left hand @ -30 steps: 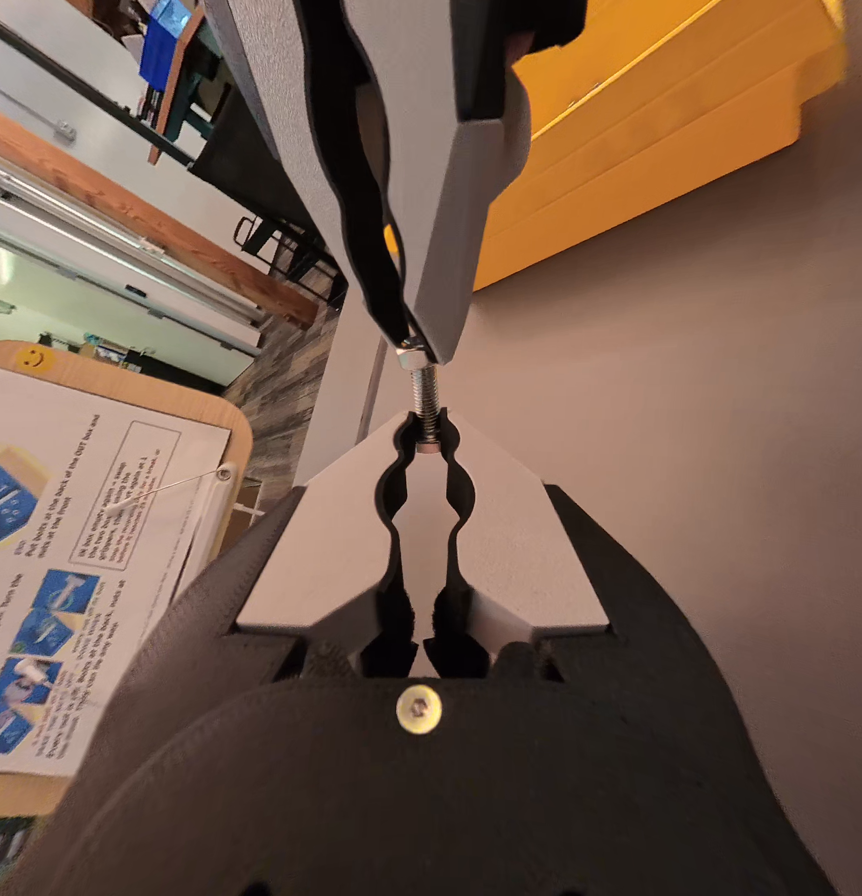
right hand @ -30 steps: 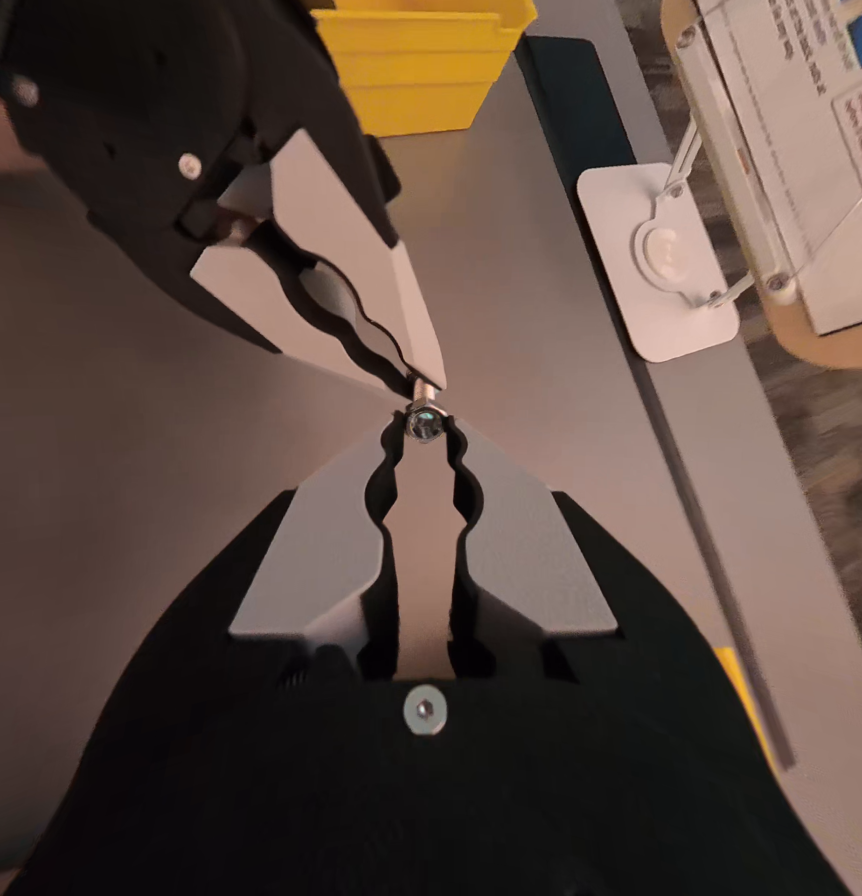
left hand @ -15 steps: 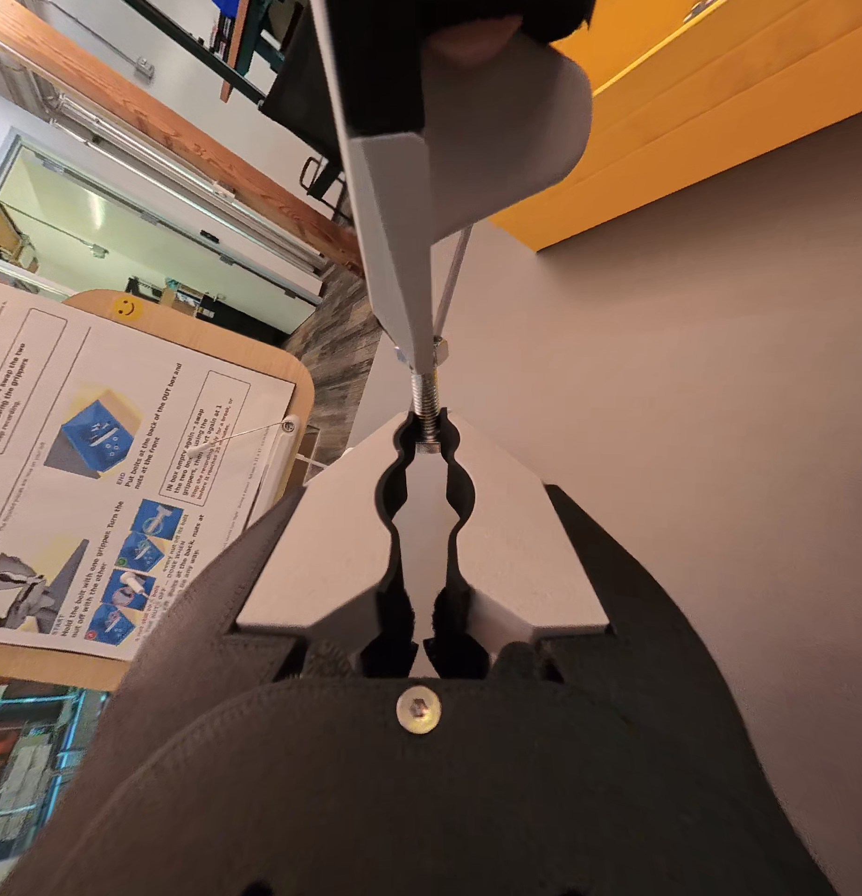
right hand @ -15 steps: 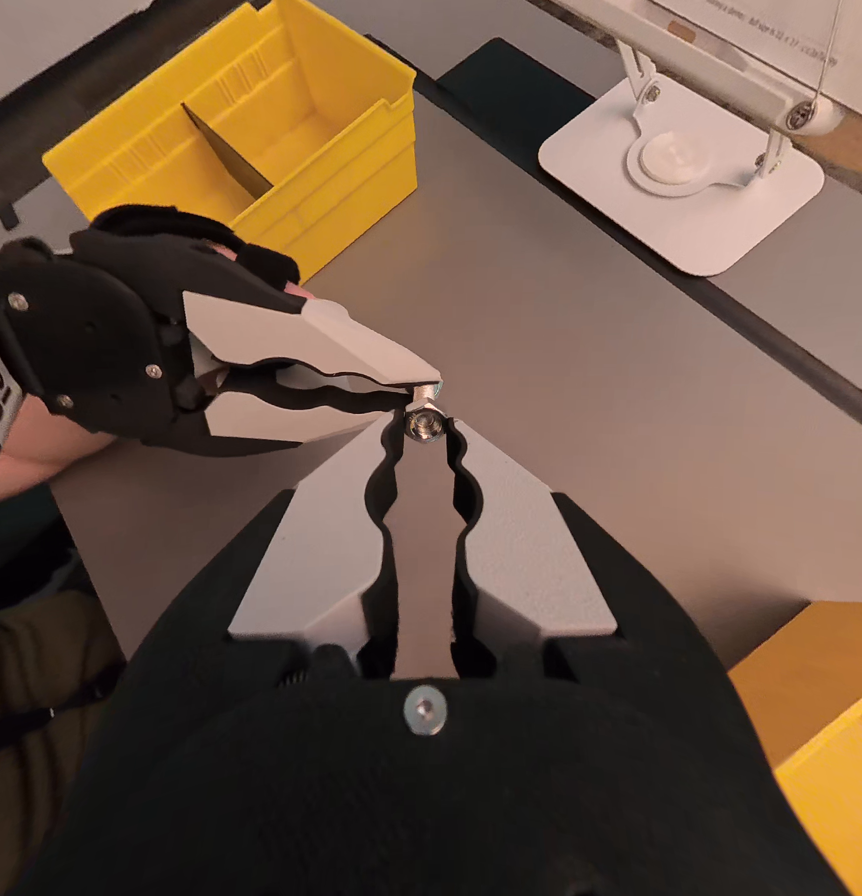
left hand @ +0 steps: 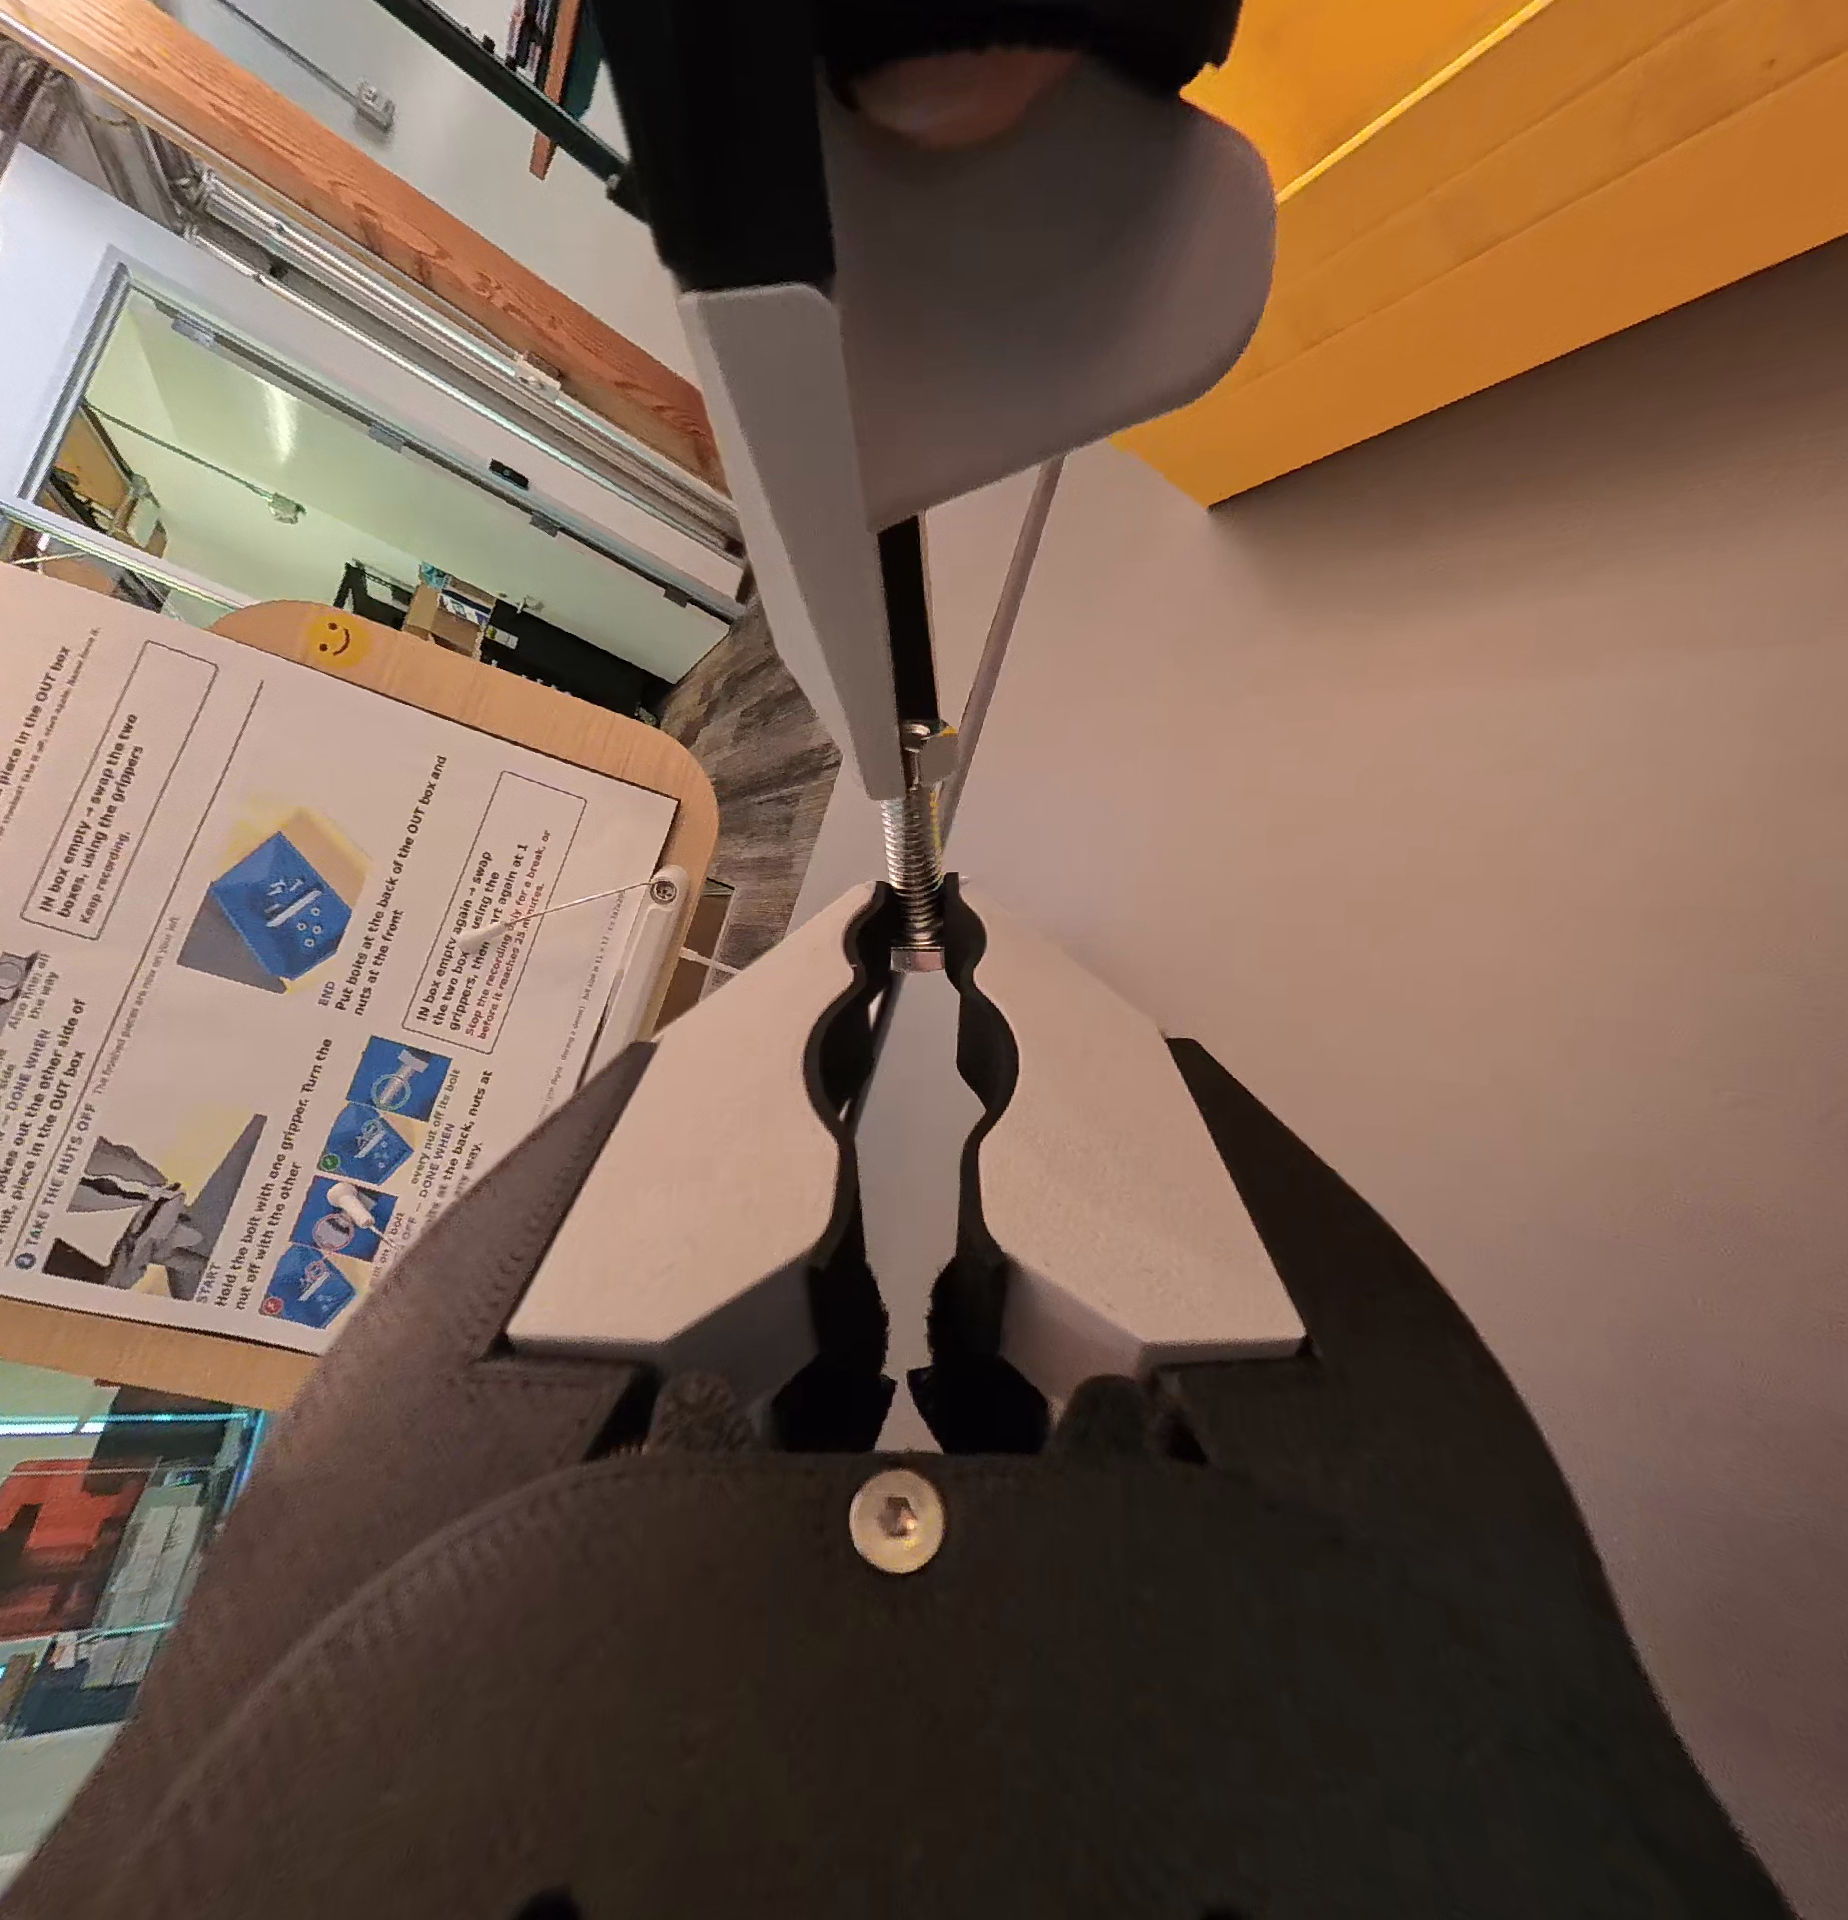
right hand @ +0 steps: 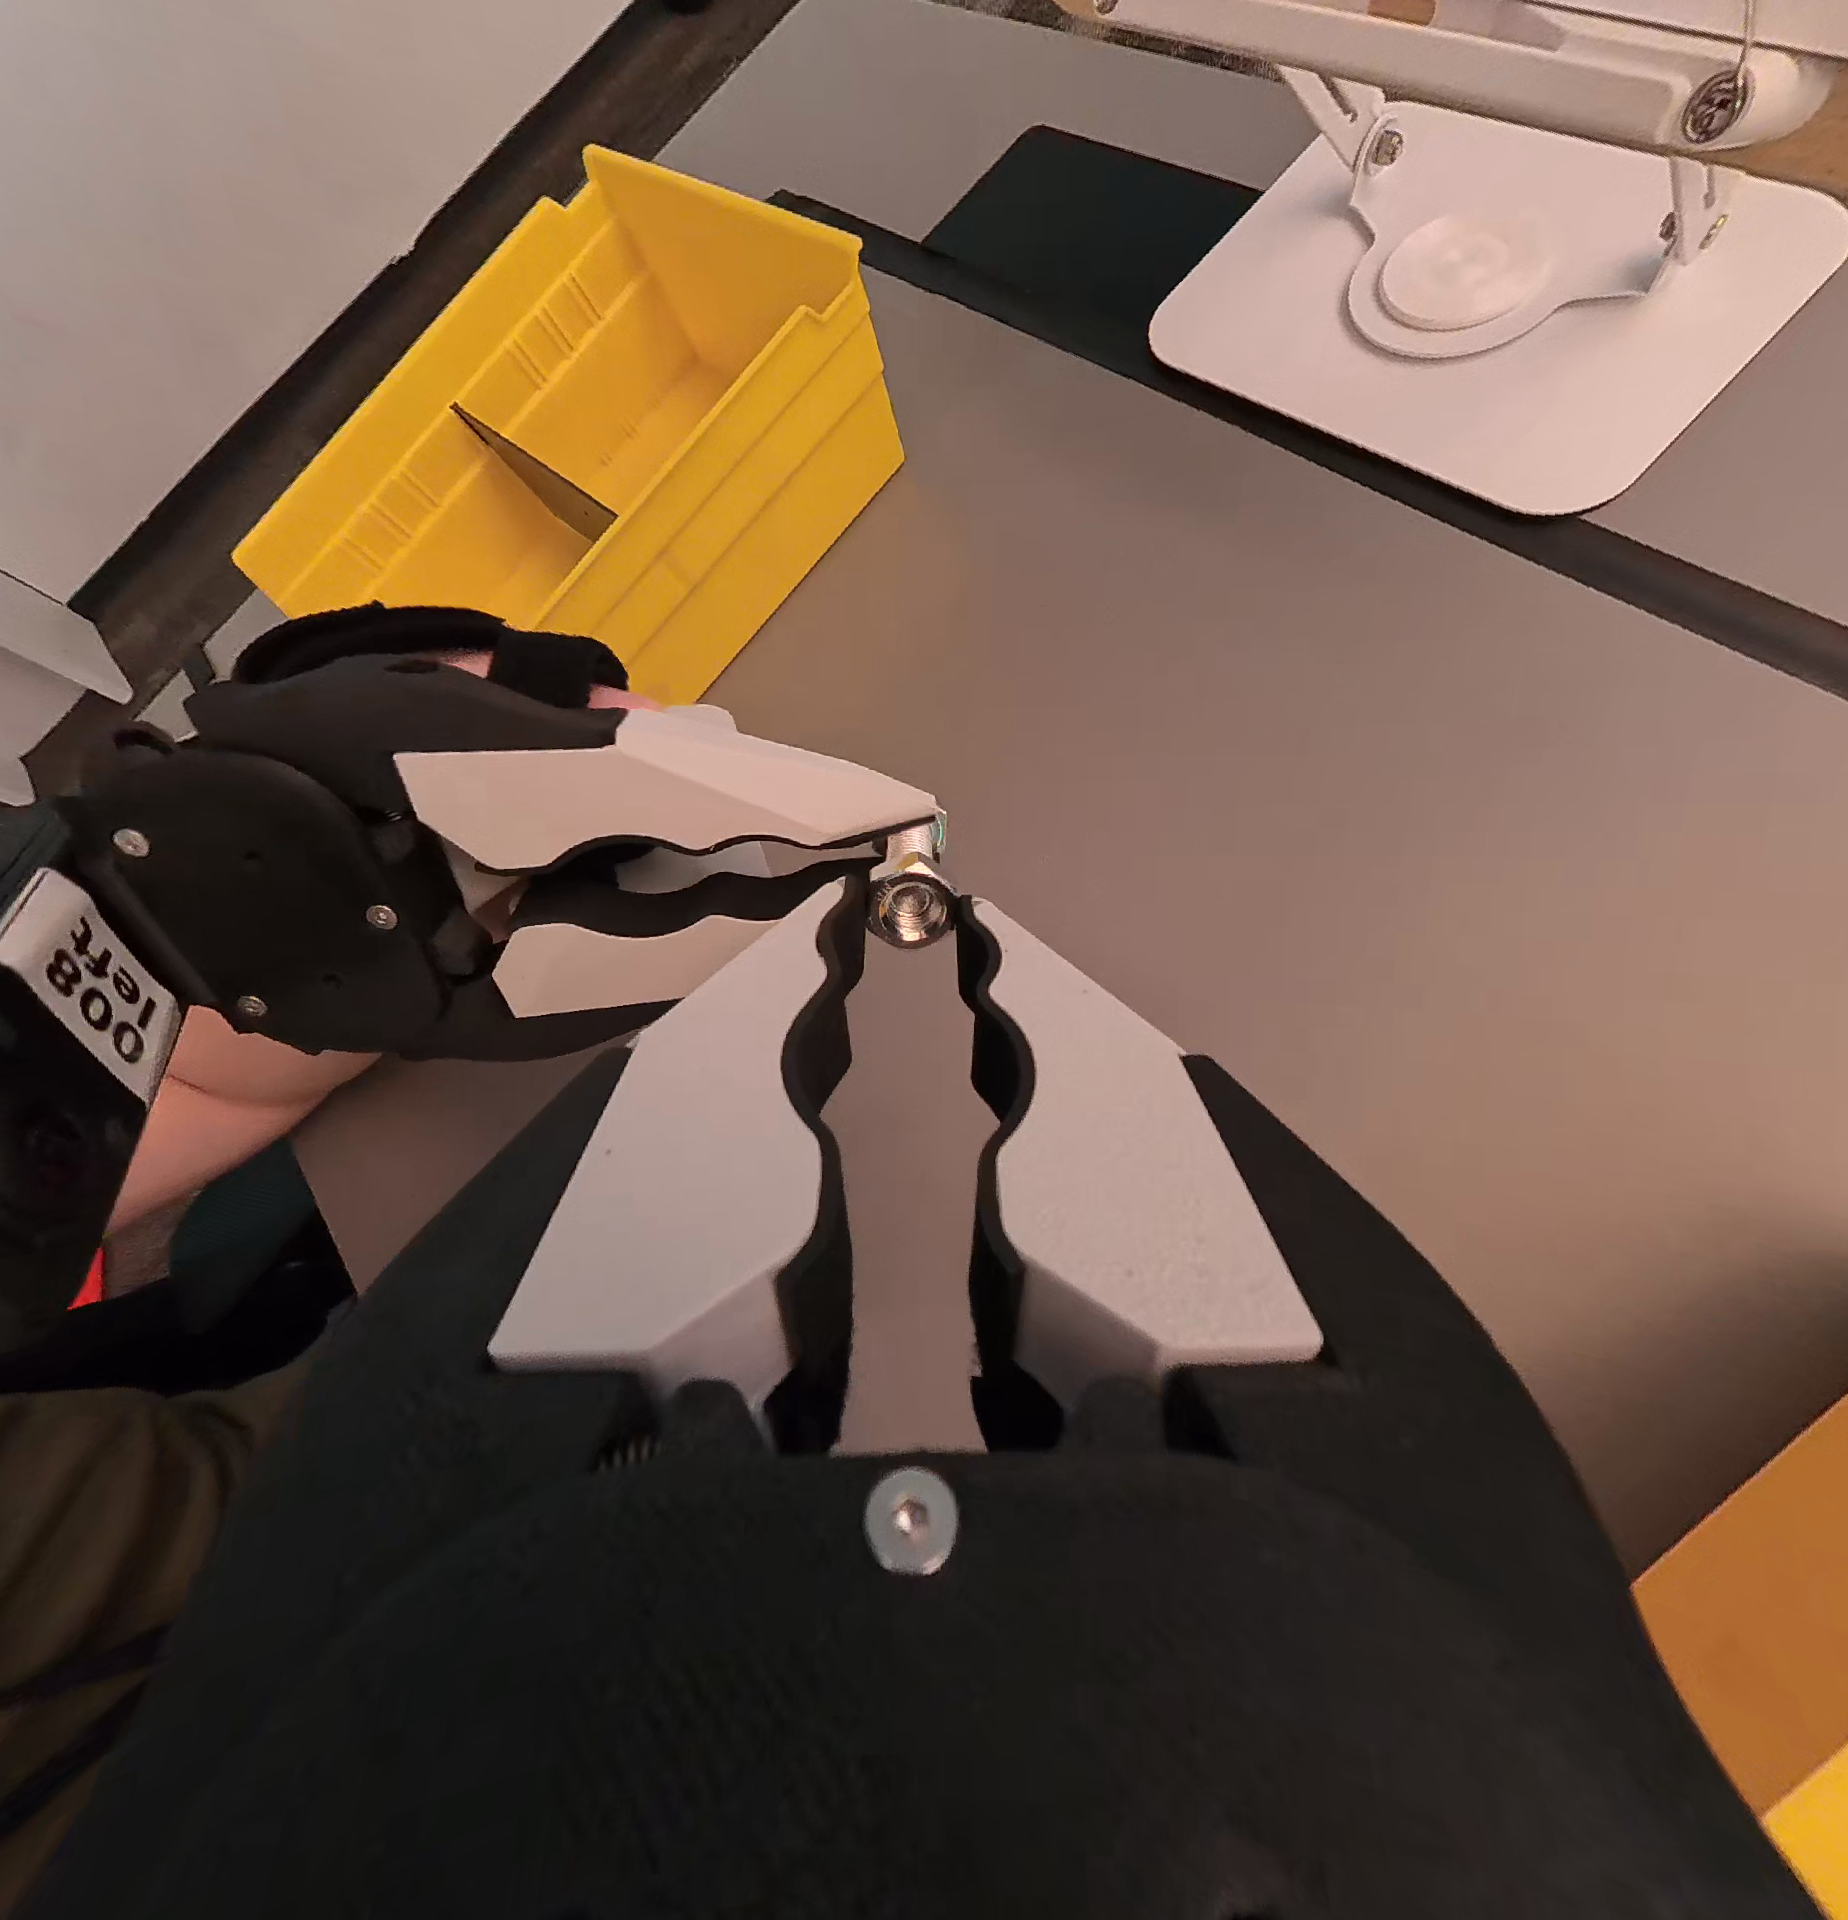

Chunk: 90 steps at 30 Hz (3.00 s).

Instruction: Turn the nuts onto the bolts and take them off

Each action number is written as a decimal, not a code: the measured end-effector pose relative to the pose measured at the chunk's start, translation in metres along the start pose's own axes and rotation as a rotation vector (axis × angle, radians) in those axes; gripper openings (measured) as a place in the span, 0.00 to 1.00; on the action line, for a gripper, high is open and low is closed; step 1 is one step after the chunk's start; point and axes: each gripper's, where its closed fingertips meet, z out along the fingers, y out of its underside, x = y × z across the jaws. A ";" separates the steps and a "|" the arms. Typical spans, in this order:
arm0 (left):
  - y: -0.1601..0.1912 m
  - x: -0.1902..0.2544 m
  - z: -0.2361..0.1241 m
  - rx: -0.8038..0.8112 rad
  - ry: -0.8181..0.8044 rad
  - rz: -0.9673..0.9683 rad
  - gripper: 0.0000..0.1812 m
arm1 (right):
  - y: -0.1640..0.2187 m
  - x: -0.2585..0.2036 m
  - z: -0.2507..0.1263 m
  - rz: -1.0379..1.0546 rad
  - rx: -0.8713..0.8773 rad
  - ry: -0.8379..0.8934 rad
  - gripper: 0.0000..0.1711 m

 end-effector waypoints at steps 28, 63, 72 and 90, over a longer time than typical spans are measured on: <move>-0.014 -0.028 -0.018 0.222 0.160 -0.530 0.04 | -0.051 -0.048 -0.035 -0.737 0.429 0.042 0.46; -0.031 -0.063 -0.052 0.446 0.292 -0.864 0.04 | -0.055 -0.084 -0.030 -0.673 0.544 -0.162 0.47; -0.027 -0.064 -0.050 0.431 0.284 -0.859 0.04 | -0.046 -0.096 -0.032 -0.751 0.508 -0.176 0.47; -0.035 -0.056 -0.049 0.439 0.314 -0.848 0.04 | -0.045 -0.085 -0.020 -0.734 0.459 -0.124 0.60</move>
